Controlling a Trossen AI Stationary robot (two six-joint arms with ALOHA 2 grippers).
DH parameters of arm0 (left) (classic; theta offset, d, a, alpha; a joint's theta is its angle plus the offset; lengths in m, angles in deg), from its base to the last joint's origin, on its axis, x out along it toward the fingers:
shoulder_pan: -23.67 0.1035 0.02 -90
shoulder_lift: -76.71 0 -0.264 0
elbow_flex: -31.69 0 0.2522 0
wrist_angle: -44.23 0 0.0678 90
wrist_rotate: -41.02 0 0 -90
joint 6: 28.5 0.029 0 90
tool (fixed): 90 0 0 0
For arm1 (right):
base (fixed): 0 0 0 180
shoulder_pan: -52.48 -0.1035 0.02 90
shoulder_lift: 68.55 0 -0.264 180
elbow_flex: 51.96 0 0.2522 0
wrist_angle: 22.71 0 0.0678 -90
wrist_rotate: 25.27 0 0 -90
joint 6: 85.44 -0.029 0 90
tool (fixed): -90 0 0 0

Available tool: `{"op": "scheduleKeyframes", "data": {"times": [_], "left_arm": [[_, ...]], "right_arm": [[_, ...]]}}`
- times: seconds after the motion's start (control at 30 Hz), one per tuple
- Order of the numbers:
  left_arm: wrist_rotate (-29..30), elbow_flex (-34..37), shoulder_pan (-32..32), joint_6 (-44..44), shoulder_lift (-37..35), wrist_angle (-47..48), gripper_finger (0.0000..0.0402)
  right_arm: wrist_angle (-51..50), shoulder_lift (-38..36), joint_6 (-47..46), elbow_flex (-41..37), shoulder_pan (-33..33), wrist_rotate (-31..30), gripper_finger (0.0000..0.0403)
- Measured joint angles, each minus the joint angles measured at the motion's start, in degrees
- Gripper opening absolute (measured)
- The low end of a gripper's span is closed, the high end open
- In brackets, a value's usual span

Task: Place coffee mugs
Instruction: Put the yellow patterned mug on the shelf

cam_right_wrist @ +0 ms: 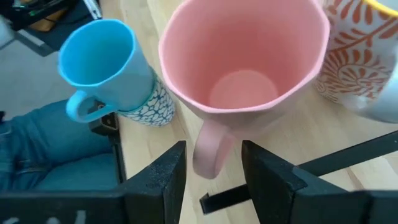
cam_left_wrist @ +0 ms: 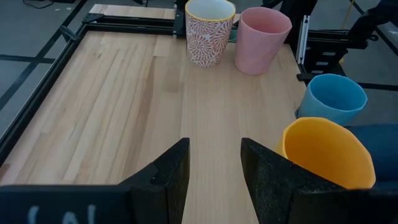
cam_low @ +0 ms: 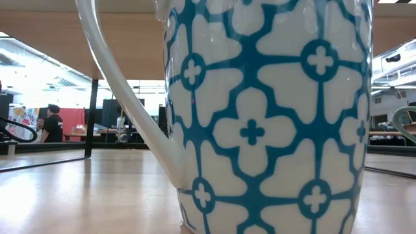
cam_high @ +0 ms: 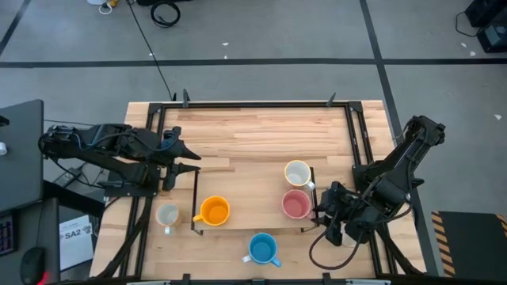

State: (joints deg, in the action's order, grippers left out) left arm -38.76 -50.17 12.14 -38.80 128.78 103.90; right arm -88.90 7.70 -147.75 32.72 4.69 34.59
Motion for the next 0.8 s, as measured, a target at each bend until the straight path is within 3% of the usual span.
{"op": "scheduleKeyframes", "data": {"times": [0.27, 0.37, 0.57, 0.8], "left_arm": [[0.0, 0.0, 0.0, -0.4, 0.0, 0.2, 0.0151], [-0.6, 0.0, 0.0, -4.6, 0.0, 2.6, 0.0151], [-7.9, 0.0, -0.6, -22.1, -0.4, 14.8, 0.0151], [-7.0, 0.0, -5.9, -45.4, 0.1, 22.1, 0.0151]], "right_arm": [[0.0, -4.3, 1.0, 0.0, 0.0, 0.2, 0.0160], [0.0, -5.6, 2.2, 0.0, 0.0, -0.4, 0.0160], [0.0, -7.3, 5.6, 0.0, 0.0, -3.9, 0.0160], [0.8, -7.6, 11.9, 0.0, 0.0, -8.3, 0.0160]]}}
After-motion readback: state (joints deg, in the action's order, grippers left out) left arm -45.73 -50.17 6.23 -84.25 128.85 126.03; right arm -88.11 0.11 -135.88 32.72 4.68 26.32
